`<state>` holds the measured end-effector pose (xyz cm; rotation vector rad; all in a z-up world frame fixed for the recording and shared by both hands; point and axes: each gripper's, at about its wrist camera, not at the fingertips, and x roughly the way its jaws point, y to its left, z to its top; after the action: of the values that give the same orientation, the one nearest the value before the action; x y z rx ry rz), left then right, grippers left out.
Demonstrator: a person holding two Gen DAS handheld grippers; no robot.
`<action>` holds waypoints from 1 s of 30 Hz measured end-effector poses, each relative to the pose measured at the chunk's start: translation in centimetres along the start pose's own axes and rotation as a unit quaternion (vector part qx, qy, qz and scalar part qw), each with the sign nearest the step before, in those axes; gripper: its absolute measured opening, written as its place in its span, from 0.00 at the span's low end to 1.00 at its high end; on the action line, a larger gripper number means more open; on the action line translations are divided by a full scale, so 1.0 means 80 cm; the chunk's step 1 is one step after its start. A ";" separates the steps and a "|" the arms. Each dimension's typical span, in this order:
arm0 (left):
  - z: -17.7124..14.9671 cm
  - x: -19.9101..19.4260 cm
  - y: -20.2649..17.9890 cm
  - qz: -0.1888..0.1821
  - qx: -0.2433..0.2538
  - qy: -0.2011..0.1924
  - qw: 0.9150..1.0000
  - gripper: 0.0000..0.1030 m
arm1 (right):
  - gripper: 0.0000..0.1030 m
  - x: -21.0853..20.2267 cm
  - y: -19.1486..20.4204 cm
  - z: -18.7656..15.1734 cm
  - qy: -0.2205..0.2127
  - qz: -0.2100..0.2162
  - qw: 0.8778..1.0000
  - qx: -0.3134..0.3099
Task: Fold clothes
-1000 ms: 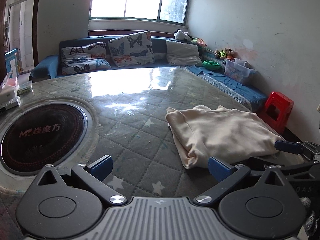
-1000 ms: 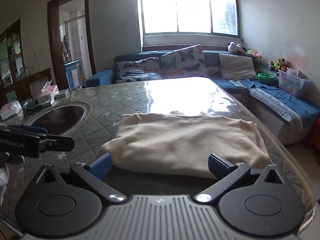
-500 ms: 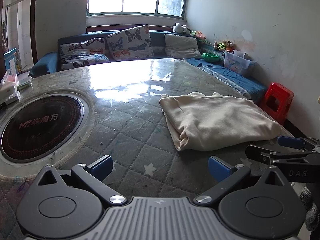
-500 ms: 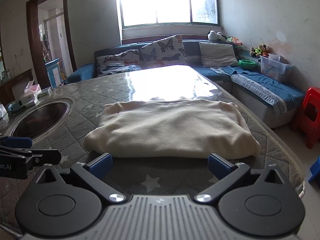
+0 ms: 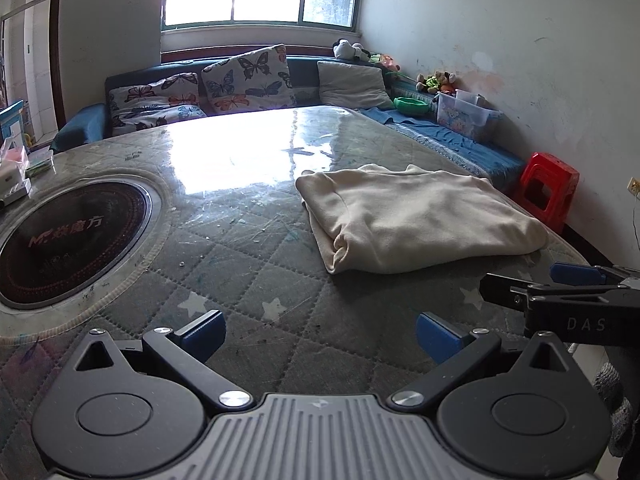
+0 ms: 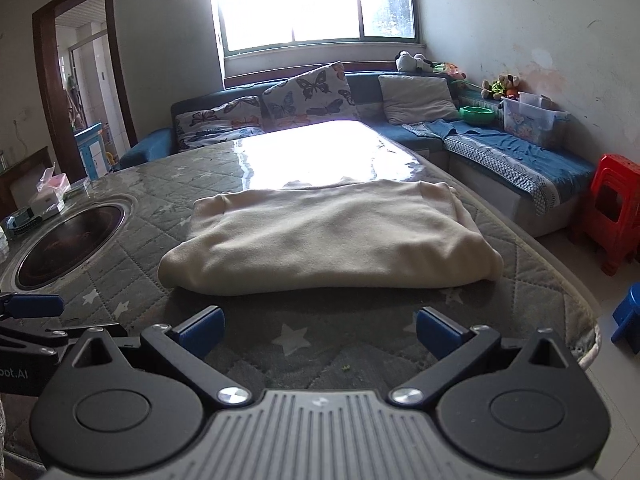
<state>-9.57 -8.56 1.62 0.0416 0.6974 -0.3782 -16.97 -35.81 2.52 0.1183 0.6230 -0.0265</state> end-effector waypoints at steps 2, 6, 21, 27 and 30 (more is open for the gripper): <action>-0.001 0.001 -0.001 0.000 0.001 0.002 1.000 1.00 | 1.00 0.000 -0.001 -0.002 0.001 -0.003 1.000 0.004; -0.004 0.003 -0.004 -0.001 0.004 0.006 1.000 1.00 | 1.00 0.000 -0.003 -0.004 0.003 -0.005 1.000 0.008; 0.000 0.016 -0.010 0.005 0.019 0.021 1.000 1.00 | 1.00 0.010 -0.008 -0.008 0.017 -0.018 1.000 0.018; 0.003 0.021 -0.010 0.006 0.021 0.025 0.999 1.00 | 1.00 0.015 -0.010 -0.008 0.022 -0.021 0.999 0.020; 0.004 0.024 -0.010 0.005 0.023 0.027 0.999 1.00 | 1.00 0.020 -0.010 -0.008 0.025 -0.022 0.999 0.021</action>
<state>-8.30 -10.01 0.68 0.0985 0.7425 -0.3844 -16.12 -36.51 1.02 0.1456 0.6757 -0.0797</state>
